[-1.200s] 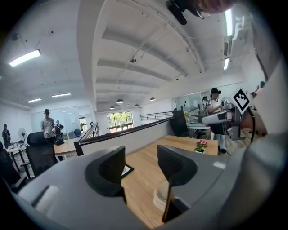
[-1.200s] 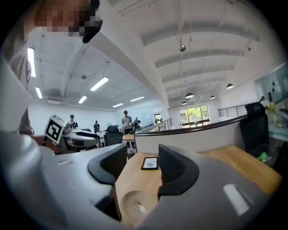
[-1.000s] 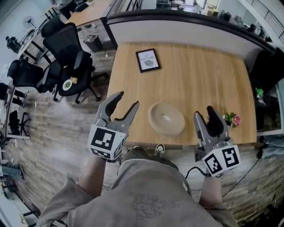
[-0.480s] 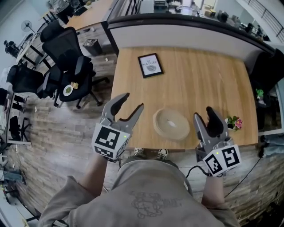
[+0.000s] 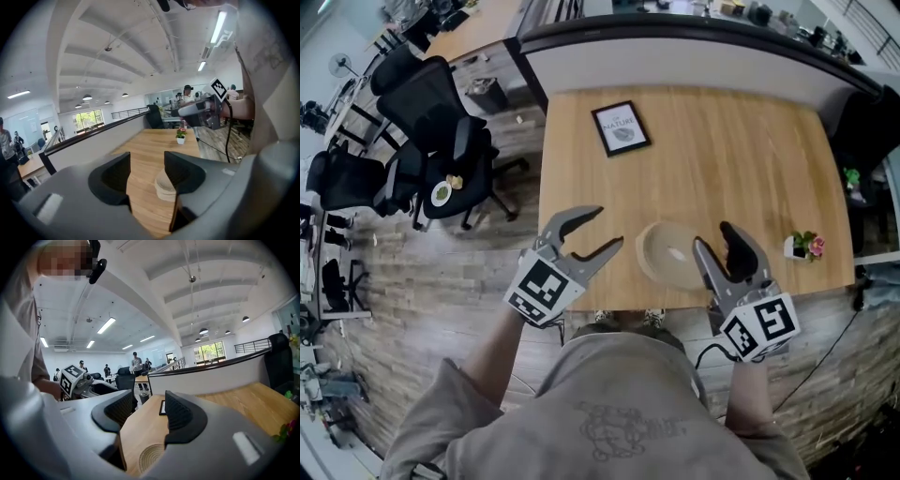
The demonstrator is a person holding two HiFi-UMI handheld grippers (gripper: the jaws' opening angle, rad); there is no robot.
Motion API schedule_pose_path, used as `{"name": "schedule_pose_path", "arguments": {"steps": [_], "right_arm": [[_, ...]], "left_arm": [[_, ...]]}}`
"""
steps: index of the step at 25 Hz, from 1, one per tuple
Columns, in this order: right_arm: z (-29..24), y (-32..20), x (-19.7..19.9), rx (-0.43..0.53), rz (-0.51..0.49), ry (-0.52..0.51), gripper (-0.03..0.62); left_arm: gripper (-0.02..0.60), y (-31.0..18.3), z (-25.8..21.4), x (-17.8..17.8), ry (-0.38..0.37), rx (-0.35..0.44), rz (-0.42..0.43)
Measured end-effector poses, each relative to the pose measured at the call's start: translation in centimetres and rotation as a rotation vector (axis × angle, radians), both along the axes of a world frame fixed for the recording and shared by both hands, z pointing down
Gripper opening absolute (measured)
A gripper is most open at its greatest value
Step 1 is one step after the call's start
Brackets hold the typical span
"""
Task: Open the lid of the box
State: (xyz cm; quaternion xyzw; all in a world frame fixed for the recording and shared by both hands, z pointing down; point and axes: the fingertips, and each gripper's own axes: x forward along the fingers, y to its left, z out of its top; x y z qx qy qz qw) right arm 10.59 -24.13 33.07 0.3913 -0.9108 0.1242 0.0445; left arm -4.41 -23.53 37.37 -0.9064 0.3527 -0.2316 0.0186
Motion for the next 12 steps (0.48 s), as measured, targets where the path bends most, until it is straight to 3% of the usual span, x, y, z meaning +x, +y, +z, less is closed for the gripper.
{"name": "schedule_pose_path", "arguments": {"steps": [8, 12], "right_arm": [[6.1, 0.2, -2.5, -0.126, -0.017, 0.055, 0.225], [9.1, 0.8, -4.2, -0.193, -0.079, 0.071, 0.227]], "left_arm": [[0.235, -0.2, 9.1, 1.2, -0.024, -0.141, 0.199], [0.302, 0.3, 13.2, 2.2, -0.040, -0.208, 0.311]]}}
